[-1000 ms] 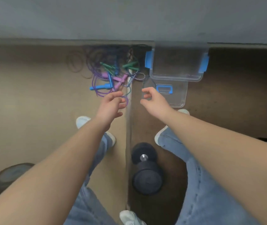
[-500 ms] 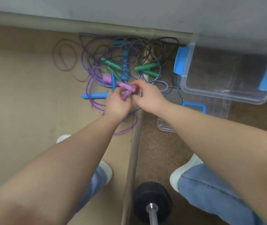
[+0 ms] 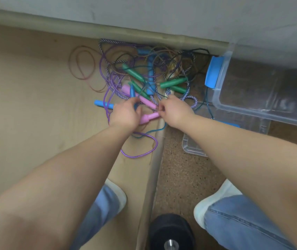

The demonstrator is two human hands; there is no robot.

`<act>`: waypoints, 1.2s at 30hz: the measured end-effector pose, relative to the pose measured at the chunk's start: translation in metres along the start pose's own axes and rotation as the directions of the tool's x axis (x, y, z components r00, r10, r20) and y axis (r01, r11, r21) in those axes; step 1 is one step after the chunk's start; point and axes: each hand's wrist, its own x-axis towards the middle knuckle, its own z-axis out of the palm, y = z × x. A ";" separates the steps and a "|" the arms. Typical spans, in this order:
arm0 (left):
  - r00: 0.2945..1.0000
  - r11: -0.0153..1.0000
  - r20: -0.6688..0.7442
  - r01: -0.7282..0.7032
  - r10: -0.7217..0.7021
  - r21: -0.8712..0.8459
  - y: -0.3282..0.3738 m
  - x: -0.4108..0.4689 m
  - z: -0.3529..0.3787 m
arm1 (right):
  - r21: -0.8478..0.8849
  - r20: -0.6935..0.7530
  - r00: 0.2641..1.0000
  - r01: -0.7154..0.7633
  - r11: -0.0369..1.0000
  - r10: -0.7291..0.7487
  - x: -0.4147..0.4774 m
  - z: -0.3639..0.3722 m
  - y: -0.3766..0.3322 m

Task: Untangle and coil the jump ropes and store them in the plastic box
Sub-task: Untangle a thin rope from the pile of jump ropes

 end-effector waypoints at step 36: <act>0.940 0.638 0.342 0.257 0.010 -0.726 -0.005 -0.074 -0.005 | 0.852 0.133 0.960 -0.237 0.466 0.245 -0.059 0.011 -0.048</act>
